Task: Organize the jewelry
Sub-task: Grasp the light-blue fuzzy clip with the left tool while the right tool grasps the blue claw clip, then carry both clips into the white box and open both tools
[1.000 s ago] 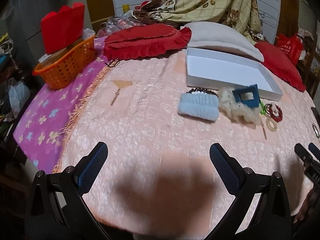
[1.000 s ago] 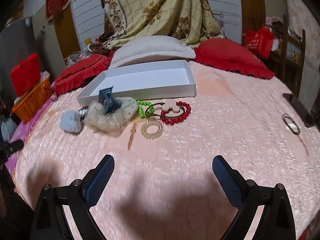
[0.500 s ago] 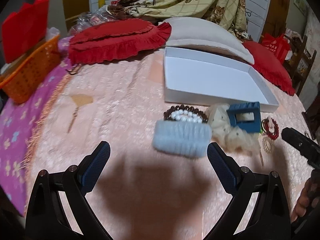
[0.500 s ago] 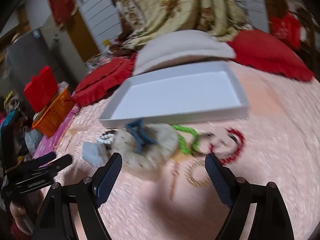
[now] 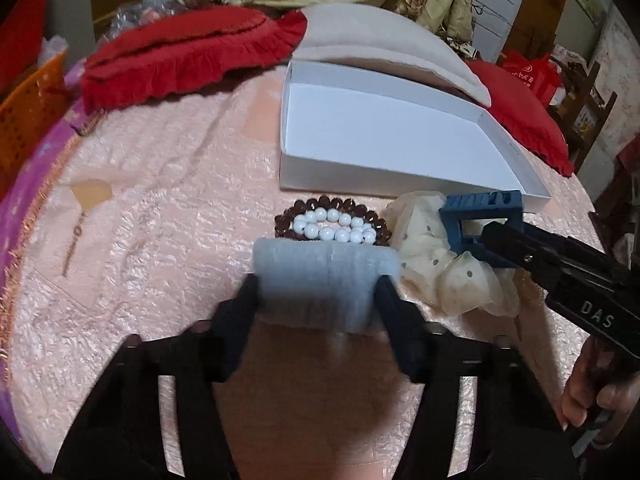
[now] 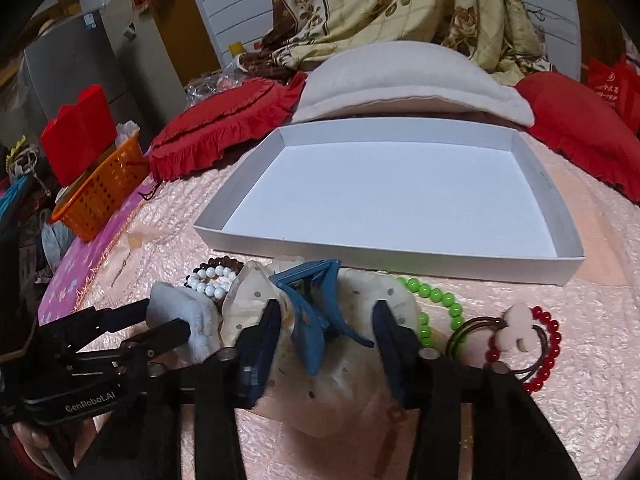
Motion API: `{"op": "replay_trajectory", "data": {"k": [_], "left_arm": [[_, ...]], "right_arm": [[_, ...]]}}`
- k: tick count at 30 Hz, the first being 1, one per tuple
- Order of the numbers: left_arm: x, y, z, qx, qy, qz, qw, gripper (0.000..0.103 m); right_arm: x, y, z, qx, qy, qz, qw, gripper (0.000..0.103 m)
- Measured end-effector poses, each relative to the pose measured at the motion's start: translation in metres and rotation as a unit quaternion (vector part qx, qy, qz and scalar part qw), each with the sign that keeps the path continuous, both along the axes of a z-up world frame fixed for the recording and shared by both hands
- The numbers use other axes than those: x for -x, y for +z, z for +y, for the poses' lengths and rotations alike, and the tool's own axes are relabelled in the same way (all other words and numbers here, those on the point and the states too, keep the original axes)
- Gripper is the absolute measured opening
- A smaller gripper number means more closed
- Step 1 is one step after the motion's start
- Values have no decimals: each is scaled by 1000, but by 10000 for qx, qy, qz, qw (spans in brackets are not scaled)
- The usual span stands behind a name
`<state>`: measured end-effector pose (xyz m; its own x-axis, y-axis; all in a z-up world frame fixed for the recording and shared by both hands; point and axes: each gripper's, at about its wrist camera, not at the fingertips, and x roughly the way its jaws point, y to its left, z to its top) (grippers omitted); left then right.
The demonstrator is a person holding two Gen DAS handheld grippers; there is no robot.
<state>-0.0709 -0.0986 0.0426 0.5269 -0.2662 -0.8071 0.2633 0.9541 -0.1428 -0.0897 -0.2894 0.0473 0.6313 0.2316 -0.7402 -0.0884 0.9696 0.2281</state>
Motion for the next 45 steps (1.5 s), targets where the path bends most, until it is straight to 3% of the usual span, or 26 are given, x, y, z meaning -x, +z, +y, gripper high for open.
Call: {"op": "replay_trajectory", "data": {"k": [1,2,3,5,13,19,23,29,36,41,45], "left_arm": [[1,2,-1,-66,23,-48,10000,20],[2,3,-1,-154,61,-79,9998,16],[3,6,-1,-145,47,-78,9999,16],[7,11,3,-32,55,-104,9999,16],[34,52,11,237,-50,-443,9987,15],[29,89,7,505,-254,-603,9966,15],[-2,104,-11,391,-324,-612,9968,15],[-78,98,-48,-182,-269,-602,9977,15],[-178,53,-79,-627,-47,-337,9974,15],[-220,31,-80,-677,84,-192,9975,16],[-234,24,-77,-650,164,-155,9976,22]], "right_arm": [[0,0,0,-22,5,-6,10000,34],[0,1,0,-42,6,-11,10000,31],[1,2,0,-69,7,-11,10000,31],[3,5,0,-180,39,-36,9998,18],[21,38,-8,-547,-12,-401,9977,17],[29,78,-23,-791,-41,-789,9937,17],[8,90,-39,-681,-237,-836,9939,17],[-68,76,-76,-886,-705,-367,9929,17],[-151,33,-104,-1868,-889,112,9783,17],[-183,3,-112,-2531,-912,321,9626,17],[-192,-14,-116,-2783,-936,372,9552,17]]}}
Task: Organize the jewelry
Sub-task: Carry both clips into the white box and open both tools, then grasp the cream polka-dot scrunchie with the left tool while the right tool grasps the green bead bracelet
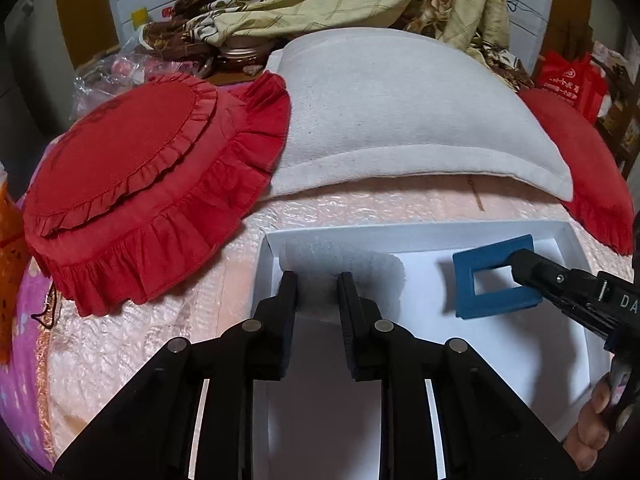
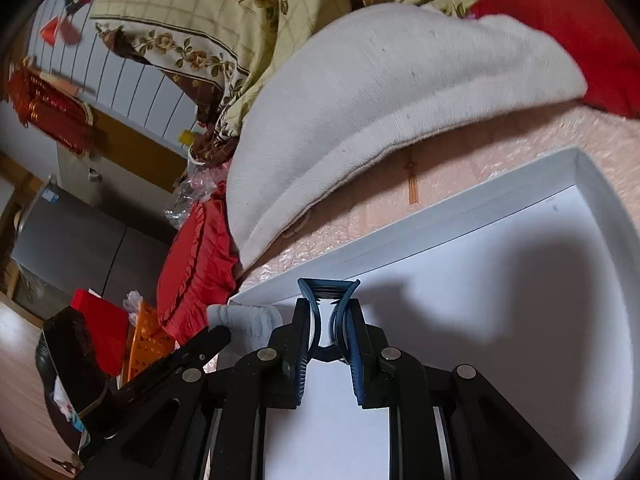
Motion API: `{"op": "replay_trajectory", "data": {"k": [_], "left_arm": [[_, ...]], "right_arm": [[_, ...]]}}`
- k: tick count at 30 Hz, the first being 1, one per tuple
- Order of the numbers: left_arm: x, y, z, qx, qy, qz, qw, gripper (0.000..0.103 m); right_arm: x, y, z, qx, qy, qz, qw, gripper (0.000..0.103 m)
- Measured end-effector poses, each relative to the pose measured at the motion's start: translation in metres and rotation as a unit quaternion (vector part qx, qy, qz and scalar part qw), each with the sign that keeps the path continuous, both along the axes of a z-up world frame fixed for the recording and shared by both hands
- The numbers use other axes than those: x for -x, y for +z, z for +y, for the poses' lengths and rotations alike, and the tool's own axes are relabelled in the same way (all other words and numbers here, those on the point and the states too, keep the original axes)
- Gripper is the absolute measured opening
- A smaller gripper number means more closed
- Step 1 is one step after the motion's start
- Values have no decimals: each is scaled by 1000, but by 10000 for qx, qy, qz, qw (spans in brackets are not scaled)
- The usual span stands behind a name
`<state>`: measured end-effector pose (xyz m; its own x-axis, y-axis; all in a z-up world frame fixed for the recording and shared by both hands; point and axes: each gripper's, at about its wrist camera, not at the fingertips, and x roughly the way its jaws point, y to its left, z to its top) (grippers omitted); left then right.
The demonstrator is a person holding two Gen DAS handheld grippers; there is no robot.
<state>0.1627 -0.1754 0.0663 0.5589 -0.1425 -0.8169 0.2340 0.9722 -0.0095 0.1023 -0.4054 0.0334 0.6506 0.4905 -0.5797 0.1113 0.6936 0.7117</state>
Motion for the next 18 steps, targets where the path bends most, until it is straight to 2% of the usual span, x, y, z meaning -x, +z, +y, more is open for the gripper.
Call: {"op": "replay_trajectory", "data": {"k": [2,3,5,6,10,14,16,18], "left_arm": [[-1,0,4,99,-21,23,9999,28],[-1,1,6,147,-15,42,9999,33],[2,3,9,277,13,57,9996,41],[4,6,13,374,40,68,9993,45],[18,21,25,591,195,118,9980,46],[59,48,36,391,160,-243,9988,46],[91,60,44,295,93,-443,9985,47],[118,61,52,328,-18,-455,9984,50]], "right_arm": [[-1,-1,-2,2,-18,15,10000,21],[-1,0,-3,106,-25,57,9999,36],[0,4,-5,389,-127,97,9991,55],[2,7,-6,518,-208,60,9984,56],[13,20,-14,667,-310,33,9973,56],[50,47,-13,1094,-134,-136,9938,56],[81,59,-6,1413,52,-265,9896,56],[109,62,2,1534,255,-312,9873,56]]}}
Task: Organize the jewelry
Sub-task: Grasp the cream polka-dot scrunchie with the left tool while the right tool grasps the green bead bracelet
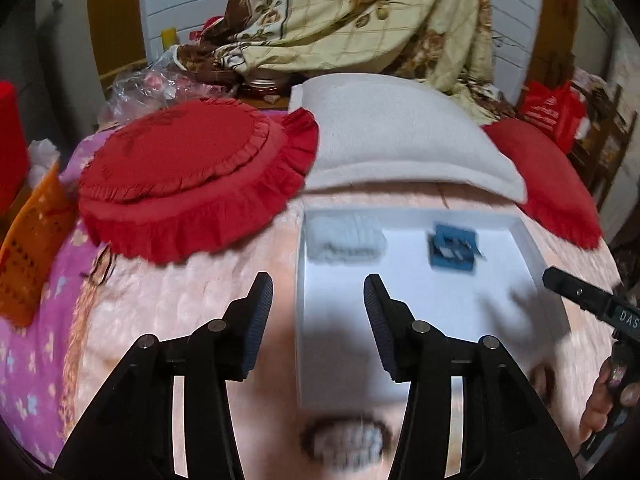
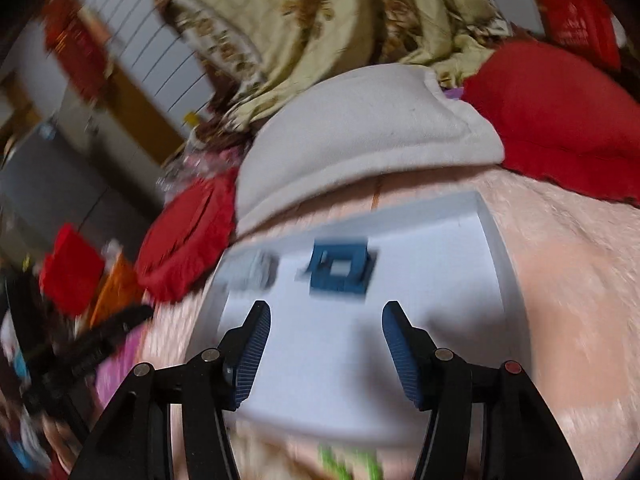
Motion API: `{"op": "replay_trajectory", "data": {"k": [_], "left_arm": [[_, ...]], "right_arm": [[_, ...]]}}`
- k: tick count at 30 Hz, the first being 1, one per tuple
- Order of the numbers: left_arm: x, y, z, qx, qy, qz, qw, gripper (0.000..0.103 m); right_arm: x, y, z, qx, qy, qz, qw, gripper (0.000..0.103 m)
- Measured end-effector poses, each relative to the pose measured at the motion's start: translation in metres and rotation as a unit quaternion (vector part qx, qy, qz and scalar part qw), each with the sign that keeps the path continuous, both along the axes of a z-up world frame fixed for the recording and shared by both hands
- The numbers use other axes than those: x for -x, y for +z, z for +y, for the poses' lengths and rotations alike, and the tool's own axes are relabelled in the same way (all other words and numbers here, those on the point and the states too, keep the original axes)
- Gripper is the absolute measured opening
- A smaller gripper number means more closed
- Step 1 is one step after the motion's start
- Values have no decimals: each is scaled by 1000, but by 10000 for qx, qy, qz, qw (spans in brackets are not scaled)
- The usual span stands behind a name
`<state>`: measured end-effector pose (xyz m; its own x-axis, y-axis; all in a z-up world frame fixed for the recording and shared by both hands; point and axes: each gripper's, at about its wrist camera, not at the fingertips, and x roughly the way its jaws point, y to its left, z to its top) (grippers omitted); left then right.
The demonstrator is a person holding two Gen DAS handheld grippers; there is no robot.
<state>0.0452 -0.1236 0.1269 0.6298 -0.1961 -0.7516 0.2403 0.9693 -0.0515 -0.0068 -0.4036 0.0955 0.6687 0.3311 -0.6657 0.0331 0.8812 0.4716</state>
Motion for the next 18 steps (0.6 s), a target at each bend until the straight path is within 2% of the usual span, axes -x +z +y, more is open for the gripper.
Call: {"op": "replay_trajectory", "data": {"k": [1,7,11,15,18], "left_arm": [[9,-2,4,8,-20,26,10000,53],[51,-36,25,-41,35,382,9993,53],[73,-56,38,274,150,753,9967,53],[99,-54,39,474,38,668,9966,53],[113,-52,30,567,-87,642,9963,53]], "right_arm": [[15,-2,4,6,94,27,10000,56],[82,-22,33,-76,586,157,9981,56],[112,-31,60,155,954,45,9953,56],[127,-37,89,516,1322,-98,9898,56],[129,-40,95,936,1195,-190,9882,56]]}}
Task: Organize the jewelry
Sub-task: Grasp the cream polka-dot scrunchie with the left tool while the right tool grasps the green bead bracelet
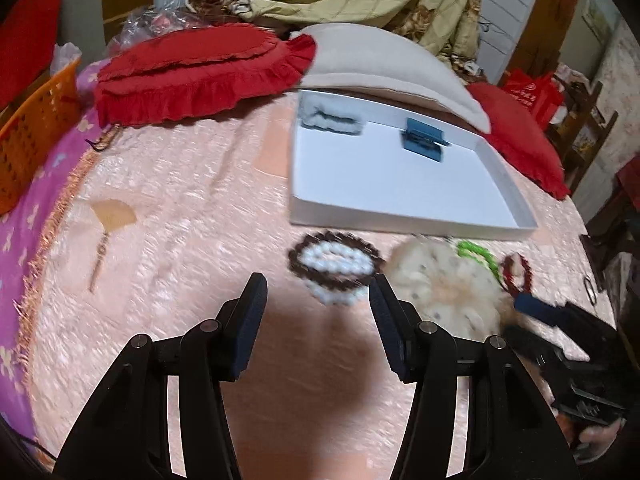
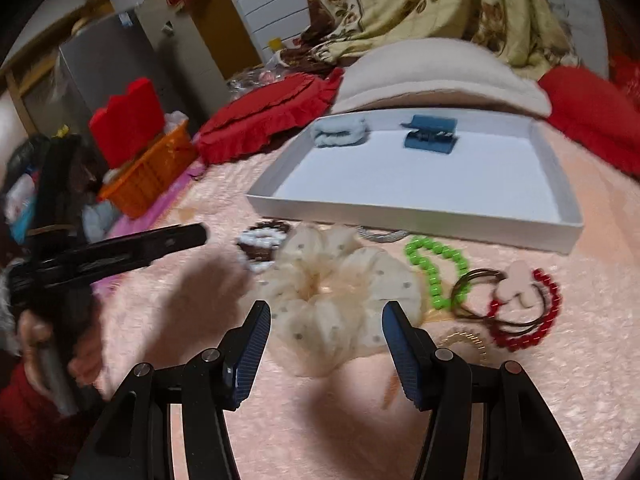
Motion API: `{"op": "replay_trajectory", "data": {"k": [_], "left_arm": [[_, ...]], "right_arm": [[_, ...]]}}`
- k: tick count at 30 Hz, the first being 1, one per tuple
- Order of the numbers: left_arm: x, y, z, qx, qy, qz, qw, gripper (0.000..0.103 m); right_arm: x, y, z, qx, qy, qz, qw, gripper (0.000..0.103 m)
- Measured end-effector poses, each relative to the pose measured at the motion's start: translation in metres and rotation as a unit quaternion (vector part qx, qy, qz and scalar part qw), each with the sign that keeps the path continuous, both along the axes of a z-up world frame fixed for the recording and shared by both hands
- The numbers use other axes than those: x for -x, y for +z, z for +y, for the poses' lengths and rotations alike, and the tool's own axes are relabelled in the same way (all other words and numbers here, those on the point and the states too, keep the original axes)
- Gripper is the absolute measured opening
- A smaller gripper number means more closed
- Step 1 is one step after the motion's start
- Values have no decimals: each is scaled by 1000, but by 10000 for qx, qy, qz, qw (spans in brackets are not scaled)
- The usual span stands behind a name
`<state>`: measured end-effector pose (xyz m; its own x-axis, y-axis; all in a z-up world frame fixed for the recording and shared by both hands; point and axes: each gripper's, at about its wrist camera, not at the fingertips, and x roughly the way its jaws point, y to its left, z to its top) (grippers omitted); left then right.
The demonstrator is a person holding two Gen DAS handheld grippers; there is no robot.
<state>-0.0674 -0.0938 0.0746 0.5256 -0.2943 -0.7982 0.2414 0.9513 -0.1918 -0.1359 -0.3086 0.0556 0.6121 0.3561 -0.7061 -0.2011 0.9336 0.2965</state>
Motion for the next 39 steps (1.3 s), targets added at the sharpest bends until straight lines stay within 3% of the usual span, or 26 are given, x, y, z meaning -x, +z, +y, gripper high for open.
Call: {"op": "replay_trajectory", "data": {"k": [4,9,18,23,26,28,34,39], "left_arm": [[7,-7,-29,68,-448,111,9989,53],[5,-26,-71,-46,-778,294,9965,53],[-6,-43,-93,-174,-709,433,9964,53],[-7,-51,-100,-249,-712,434,9962,53],[-4,-52,-103,-348,-721,354,9962,50],[-3,-52,-104,-422,-725,305,9960,23],[6,-44,-100,-328,-742,222,9965,16],[20,-37,-83,-238,-668,188,9973,16]], "right_arm": [[10,2,-41,-148,-727,-108,9972,56],[19,-6,-102,158,-1510,77,9884,55],[-3,-27,-122,474,-1696,294,9839,41],[-16,-36,-121,728,-1842,344,9796,35],[-17,-35,-123,627,-1886,326,9795,35],[-14,-29,-124,451,-1813,212,9822,35],[-11,-16,-101,-138,-995,70,9949,35],[-6,-17,-68,-92,-492,89,9987,35]]}}
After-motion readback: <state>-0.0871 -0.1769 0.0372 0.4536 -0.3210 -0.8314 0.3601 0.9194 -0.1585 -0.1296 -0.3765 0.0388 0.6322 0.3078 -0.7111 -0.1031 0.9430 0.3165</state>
